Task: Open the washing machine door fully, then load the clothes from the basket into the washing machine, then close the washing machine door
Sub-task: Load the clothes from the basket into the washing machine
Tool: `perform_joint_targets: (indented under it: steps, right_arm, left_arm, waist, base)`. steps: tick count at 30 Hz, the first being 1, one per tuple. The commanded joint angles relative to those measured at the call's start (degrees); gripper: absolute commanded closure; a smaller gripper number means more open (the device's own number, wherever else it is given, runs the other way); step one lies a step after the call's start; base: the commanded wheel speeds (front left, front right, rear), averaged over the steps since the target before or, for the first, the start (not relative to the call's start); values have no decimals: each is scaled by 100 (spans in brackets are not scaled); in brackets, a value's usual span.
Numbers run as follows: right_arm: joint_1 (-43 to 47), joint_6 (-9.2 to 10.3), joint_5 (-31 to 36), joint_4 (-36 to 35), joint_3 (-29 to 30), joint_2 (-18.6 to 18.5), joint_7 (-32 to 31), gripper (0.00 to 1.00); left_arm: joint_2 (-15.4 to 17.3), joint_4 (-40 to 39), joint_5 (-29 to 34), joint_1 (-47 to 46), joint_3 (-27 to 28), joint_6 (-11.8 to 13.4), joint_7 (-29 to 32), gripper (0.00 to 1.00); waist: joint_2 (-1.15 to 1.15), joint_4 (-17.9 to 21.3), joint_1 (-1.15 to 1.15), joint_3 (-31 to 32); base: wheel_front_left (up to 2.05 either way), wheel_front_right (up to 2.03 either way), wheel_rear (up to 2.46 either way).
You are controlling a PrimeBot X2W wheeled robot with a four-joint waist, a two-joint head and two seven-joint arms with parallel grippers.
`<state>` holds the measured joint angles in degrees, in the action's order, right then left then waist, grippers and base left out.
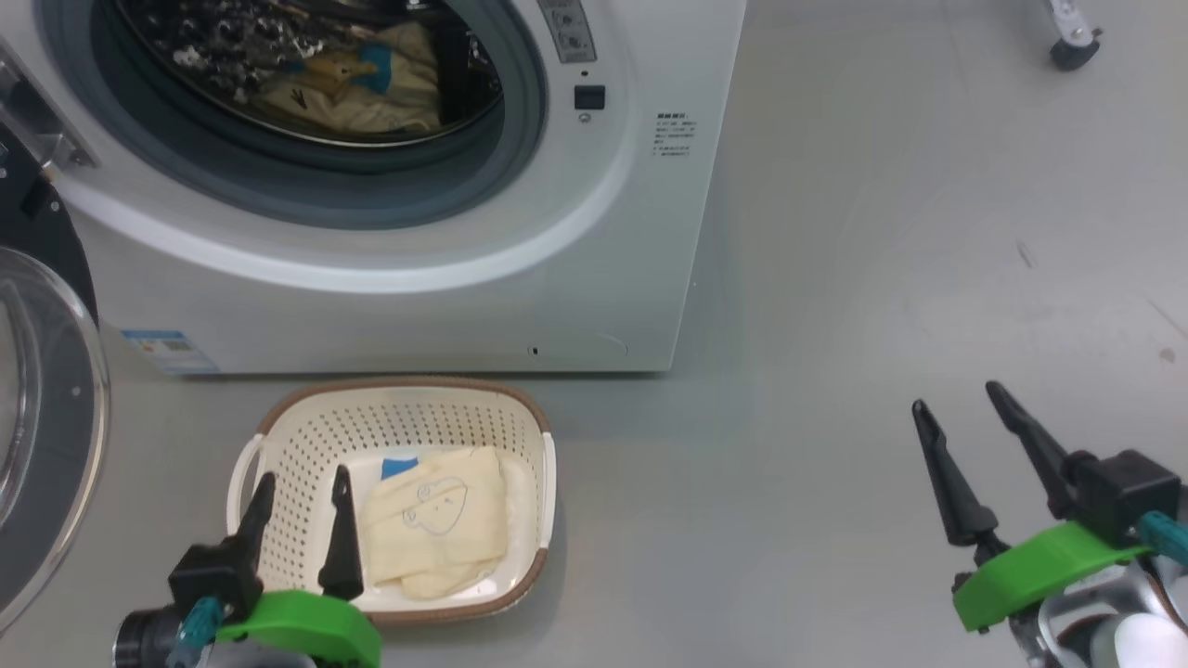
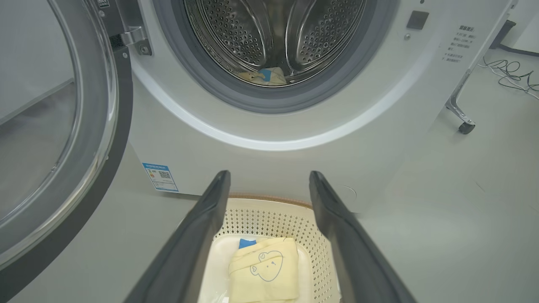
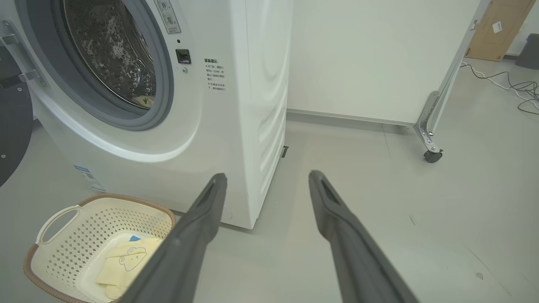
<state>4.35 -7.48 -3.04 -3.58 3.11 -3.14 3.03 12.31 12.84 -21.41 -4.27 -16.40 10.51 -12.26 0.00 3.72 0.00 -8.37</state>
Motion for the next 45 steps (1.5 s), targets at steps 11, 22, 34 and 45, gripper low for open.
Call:
perform_joint_targets:
  steps: [11,22,34,45]
  right_arm:
    - [-800,-1,-61,-553,119,-18,177,0]
    - [-1245,-1,-233,-604,100,19,436,0]
    - [-1670,-1,-626,-256,-234,25,828,0]
    - [-1842,-1,-964,-180,-675,25,1092,0]
  left_arm:
    - [-373,1947,-33,-1918,-17,-667,-247,0]
    - [-483,3971,-113,-3370,-5,-1292,-266,0]
    - [-159,5565,-381,-4655,28,-1652,611,0]
    - [212,5959,-698,-5116,190,-1723,1377,0]
  waist:
    - [0,-12,0,-1540]
    - [0,362,0,-2776]
    - [0,983,0,-3851]
    - [0,1362,0,-4474]
  base:
    - [0,0,0]
    - [0,0,0]
    - [0,0,0]
    - [0,0,0]
